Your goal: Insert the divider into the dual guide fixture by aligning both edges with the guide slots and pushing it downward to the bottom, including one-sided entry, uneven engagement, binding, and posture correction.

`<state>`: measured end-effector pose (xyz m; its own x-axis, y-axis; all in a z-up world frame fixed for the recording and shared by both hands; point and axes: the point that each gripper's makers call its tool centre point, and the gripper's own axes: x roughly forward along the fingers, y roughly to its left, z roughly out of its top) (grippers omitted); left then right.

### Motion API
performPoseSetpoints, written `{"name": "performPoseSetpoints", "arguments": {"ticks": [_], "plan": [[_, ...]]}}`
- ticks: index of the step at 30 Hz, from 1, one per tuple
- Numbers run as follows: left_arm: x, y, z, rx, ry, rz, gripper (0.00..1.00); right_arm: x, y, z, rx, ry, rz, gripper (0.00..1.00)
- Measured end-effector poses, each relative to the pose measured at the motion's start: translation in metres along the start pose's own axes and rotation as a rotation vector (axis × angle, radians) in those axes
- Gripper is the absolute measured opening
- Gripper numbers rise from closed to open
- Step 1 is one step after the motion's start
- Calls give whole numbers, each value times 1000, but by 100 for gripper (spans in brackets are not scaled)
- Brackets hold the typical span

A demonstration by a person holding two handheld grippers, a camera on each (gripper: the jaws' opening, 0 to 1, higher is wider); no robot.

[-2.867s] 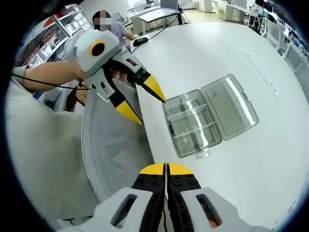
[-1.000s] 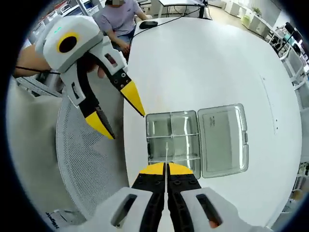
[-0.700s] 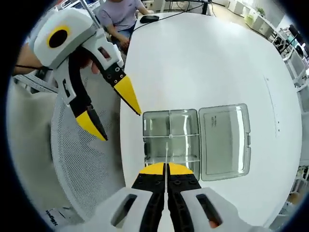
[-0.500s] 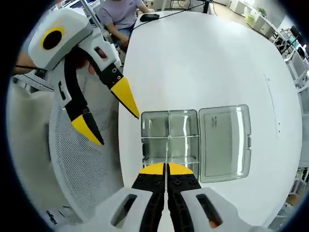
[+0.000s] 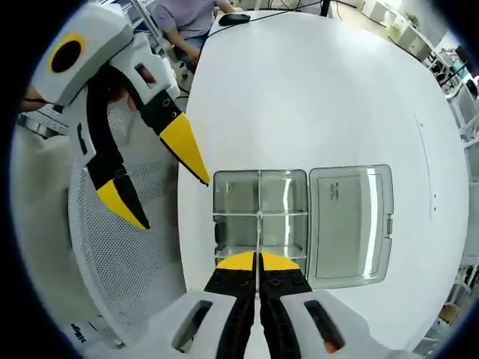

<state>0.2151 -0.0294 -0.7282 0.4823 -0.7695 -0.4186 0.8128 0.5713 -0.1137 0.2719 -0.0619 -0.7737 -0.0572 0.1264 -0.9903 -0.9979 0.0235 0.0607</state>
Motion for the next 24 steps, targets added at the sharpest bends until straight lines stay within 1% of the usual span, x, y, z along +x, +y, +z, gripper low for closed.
{"name": "performPoseSetpoints", "arguments": {"ticks": [4,8,11,18,21,24], "plan": [[-1,1,-1,-1,0,1,35,4,0,2,-1,4,6,0],[-1,2,-2,-5,-2,3,35,11,-6,1,0,10,9,0],[-2,4,-3,-7,0,5,35,11,0,1,-5,16,5,0],[-3,2,-2,-10,3,9,36,16,-6,-3,7,21,10,0],[-3,3,-2,-10,4,10,36,17,-6,-3,6,24,13,0],[-3,3,-1,-11,5,10,36,16,-2,-3,4,26,14,0]]}}
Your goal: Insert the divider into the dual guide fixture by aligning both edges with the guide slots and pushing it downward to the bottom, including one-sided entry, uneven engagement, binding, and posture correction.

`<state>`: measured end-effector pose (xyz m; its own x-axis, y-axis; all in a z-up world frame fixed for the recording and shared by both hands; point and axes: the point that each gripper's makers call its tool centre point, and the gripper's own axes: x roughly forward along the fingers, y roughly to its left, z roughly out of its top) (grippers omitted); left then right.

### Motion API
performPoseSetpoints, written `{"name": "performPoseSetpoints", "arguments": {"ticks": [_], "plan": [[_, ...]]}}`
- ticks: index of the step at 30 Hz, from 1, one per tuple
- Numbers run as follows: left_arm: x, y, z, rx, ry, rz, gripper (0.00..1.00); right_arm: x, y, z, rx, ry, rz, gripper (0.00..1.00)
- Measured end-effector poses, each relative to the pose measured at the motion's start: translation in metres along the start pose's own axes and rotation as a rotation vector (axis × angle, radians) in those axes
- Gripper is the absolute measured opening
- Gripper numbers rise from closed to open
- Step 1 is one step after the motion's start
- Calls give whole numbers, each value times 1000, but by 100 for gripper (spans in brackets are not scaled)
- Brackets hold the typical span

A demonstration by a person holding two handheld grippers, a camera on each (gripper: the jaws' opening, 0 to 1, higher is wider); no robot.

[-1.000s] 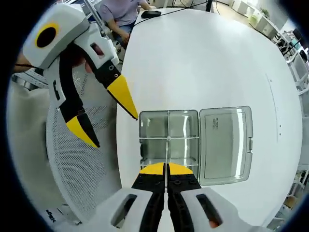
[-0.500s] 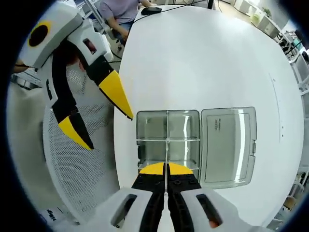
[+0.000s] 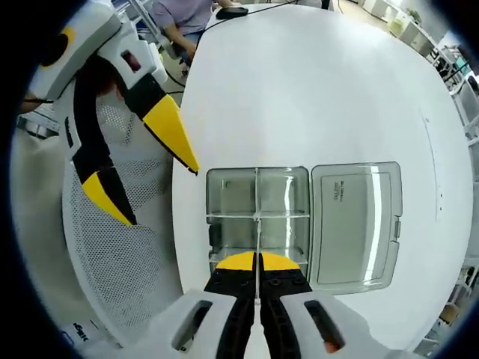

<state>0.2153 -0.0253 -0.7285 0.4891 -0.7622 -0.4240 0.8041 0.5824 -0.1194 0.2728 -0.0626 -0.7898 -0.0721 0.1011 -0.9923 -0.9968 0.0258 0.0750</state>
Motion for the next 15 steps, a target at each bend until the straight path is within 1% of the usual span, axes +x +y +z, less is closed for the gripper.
{"name": "performPoseSetpoints", "arguments": {"ticks": [2,8,15], "plan": [[0,1,0,1,-1,1,36,-1,3,0,0,0,0,0],[1,3,0,-1,-3,3,36,1,4,0,-40,9,-5,0],[3,3,0,-3,-2,3,36,6,-1,0,-59,20,-5,0]]}}
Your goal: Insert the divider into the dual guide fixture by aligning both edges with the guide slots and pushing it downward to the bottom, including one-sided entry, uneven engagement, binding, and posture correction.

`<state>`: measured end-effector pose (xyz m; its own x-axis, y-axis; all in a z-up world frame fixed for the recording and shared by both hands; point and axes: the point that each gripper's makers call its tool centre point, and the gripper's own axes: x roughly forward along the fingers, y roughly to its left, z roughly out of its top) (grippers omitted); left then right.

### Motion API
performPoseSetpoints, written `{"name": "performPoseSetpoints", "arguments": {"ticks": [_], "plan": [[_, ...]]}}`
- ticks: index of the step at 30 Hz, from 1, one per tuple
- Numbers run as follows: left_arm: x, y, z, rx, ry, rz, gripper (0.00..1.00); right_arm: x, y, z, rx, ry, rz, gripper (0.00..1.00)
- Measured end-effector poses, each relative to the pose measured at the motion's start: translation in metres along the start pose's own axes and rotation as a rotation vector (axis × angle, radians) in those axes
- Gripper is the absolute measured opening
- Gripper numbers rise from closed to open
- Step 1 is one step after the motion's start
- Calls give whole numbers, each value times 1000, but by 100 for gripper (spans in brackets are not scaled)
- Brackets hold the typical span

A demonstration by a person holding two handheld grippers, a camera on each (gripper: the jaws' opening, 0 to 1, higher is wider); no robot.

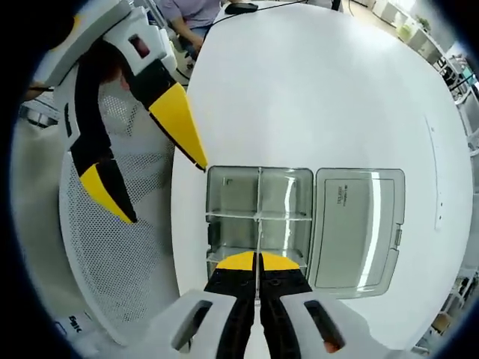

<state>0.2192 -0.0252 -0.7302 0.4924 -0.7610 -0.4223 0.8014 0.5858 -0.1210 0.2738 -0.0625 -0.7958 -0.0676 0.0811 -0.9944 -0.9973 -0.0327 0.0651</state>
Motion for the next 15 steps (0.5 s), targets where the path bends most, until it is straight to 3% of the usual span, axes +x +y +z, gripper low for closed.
{"name": "performPoseSetpoints", "arguments": {"ticks": [15], "plan": [[-1,2,-2,-2,-5,5,36,2,3,1,-44,17,-21,0]]}}
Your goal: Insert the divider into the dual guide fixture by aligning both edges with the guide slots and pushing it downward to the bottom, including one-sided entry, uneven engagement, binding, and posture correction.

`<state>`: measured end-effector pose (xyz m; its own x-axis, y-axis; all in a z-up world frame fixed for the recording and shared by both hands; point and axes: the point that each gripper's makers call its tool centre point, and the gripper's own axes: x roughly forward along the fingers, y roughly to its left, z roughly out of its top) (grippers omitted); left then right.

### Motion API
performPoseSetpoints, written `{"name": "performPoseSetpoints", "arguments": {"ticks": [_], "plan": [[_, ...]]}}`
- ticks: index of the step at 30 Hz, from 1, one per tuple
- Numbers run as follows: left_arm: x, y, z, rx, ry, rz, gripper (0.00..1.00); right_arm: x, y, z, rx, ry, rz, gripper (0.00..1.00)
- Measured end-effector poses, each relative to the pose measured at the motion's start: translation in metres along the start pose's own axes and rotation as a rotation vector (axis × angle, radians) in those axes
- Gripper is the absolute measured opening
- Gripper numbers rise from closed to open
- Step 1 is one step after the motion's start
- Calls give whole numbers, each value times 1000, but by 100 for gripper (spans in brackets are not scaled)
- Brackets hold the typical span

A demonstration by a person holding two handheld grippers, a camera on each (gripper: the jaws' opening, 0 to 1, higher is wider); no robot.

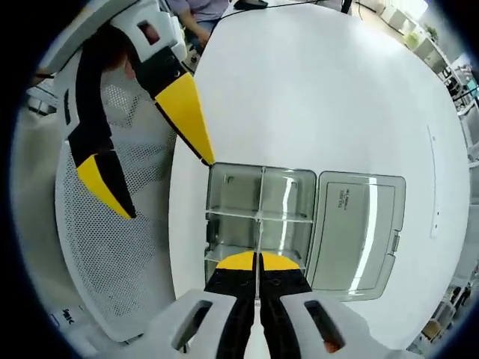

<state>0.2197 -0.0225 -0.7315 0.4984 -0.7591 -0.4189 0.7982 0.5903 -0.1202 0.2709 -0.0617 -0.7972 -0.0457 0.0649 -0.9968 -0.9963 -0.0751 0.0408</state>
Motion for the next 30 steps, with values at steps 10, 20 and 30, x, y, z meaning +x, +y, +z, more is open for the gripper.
{"name": "performPoseSetpoints", "arguments": {"ticks": [10,20,30], "plan": [[-2,-1,2,1,-2,3,36,3,3,0,-44,22,-29,0],[-3,2,0,-3,-6,7,35,7,2,-2,-78,25,-58,0],[-4,-2,1,-1,-6,7,35,14,3,-1,-89,15,-66,0]]}}
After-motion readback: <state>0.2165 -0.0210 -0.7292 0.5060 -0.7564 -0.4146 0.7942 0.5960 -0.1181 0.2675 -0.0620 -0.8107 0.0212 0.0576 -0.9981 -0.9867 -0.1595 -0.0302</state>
